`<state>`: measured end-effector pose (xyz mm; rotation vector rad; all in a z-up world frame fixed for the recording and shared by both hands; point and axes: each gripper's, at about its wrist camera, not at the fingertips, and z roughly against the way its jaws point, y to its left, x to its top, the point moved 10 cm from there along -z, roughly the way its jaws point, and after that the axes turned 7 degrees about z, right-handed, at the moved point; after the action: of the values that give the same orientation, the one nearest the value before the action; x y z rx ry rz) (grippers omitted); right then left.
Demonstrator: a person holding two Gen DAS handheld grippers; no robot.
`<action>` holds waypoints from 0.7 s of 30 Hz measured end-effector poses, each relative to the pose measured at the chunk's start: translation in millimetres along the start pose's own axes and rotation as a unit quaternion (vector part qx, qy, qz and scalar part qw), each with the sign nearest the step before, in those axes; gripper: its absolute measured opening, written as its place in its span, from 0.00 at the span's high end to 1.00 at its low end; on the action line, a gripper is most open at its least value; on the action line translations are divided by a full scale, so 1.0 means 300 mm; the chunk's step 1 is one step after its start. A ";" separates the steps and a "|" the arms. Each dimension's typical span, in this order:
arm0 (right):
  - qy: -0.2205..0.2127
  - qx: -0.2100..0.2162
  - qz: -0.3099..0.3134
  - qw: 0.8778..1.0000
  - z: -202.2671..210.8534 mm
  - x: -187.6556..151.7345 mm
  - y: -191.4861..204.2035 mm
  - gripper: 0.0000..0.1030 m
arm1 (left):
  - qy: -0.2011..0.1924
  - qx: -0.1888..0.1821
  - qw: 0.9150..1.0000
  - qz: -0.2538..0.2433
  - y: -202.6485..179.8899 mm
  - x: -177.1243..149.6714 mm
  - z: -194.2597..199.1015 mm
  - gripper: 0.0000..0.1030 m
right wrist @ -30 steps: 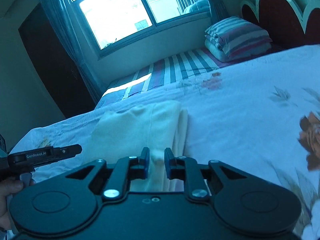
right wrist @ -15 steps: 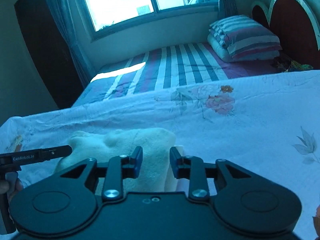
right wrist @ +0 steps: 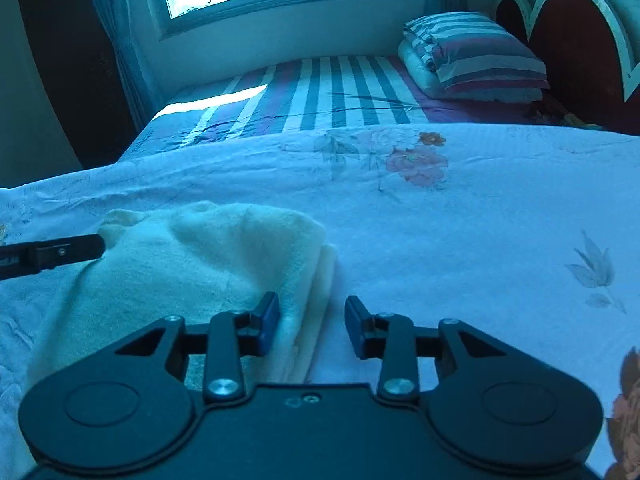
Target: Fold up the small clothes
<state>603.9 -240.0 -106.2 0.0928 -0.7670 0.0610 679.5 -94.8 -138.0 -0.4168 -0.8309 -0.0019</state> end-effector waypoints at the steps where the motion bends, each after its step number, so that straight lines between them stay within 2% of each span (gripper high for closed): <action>1: -0.020 0.010 -0.008 1.000 0.051 0.012 0.006 0.68 | -0.002 -0.001 1.000 -0.001 0.001 -0.014 0.039 0.51; 4: -0.046 0.031 -0.005 0.998 0.144 -0.004 0.042 0.67 | 0.015 -0.004 1.000 -0.005 0.002 -0.102 0.102 0.51; 6: -0.033 0.036 0.009 0.999 0.133 -0.046 0.072 0.67 | 0.032 0.004 0.999 -0.007 0.015 -0.163 0.088 0.51; 7: -0.012 0.032 0.017 0.999 0.101 -0.076 0.080 0.69 | 0.034 0.006 0.999 0.002 0.026 -0.181 0.077 0.50; 8: 0.001 0.025 0.015 1.000 0.069 -0.107 0.079 0.67 | 0.033 0.005 0.999 0.009 0.032 -0.187 0.071 0.48; 9: -0.008 0.029 0.003 1.000 0.064 -0.111 0.073 0.66 | 0.033 0.010 0.999 0.016 0.041 -0.190 0.067 0.43; 10: -0.006 0.031 -0.007 0.999 0.067 -0.110 0.065 0.66 | 0.036 0.013 0.999 0.021 0.046 -0.189 0.068 0.43; 15: -0.031 0.038 -0.015 0.999 0.182 -0.111 0.075 0.64 | 0.025 0.021 0.999 0.000 0.020 -0.198 0.169 0.43; 21: -0.016 0.057 -0.011 0.998 0.261 -0.217 0.120 0.64 | 0.039 0.024 0.999 -0.002 -0.011 -0.318 0.277 0.42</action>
<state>499.9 -213.8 -93.0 0.2109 -0.7948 0.0816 554.6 -83.2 -155.5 -0.3686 -0.7530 -0.0017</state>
